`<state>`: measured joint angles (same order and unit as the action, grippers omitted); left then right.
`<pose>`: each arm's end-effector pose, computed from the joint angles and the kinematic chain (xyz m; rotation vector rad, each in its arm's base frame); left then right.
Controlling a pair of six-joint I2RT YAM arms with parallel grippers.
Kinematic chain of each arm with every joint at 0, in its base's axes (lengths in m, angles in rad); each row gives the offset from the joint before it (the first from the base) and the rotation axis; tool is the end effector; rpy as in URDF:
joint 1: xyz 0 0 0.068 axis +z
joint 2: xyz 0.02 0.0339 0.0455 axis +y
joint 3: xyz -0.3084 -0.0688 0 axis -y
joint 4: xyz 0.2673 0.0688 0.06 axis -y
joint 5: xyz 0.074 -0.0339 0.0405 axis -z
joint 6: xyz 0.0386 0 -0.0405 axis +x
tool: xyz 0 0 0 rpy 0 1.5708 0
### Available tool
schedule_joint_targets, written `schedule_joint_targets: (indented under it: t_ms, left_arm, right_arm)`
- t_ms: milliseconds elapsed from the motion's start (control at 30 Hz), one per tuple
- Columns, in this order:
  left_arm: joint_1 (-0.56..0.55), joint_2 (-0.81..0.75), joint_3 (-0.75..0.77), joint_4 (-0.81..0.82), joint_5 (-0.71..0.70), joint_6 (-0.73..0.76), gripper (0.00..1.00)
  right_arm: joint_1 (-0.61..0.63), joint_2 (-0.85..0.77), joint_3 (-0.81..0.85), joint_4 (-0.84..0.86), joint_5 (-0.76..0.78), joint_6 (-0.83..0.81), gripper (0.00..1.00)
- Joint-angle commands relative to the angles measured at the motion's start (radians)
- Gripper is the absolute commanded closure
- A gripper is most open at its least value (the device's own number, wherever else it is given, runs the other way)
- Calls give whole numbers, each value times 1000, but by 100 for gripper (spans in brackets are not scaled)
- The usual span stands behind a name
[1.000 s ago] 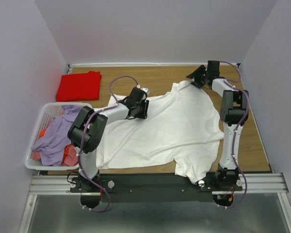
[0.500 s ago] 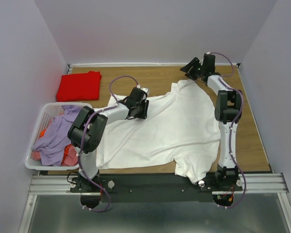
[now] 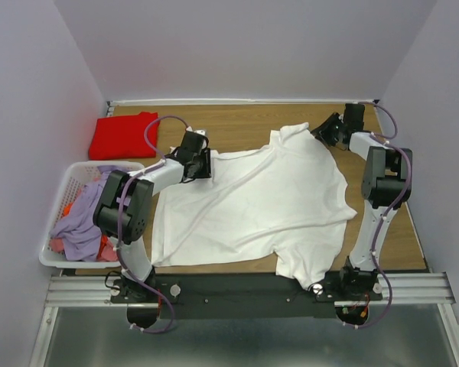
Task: Fold and stack the t-shirts
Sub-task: Flatten the tshirt out
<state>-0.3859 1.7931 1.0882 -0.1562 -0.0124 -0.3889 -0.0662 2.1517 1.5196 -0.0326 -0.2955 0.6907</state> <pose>0.3743 -0.1516 0.2014 -0.0093 2.4598 -0.3302 0.5272 -0.0237 0.1934 0.6890 2.1799 0.6640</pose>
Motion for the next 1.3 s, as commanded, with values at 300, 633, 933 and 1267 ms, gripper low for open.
schedule_joint_targets:
  t_ms: [300, 633, 933, 1267]
  left_arm:
    - [58, 23, -49, -37, -14, -27, 51]
    - [108, -67, -139, -39, 37, -1, 51]
    - [125, -100, -87, 10, 39, -77, 46]
    - [143, -12, 72, 64, -9, -278, 22]
  right_arm:
    - [-127, -128, -373, -20, 111, 82, 63]
    - [-222, -269, -461, -104, 164, -23, 60]
    - [-59, -320, -239, -151, -13, -244, 57]
    - [158, -147, -47, -193, -110, -376, 37]
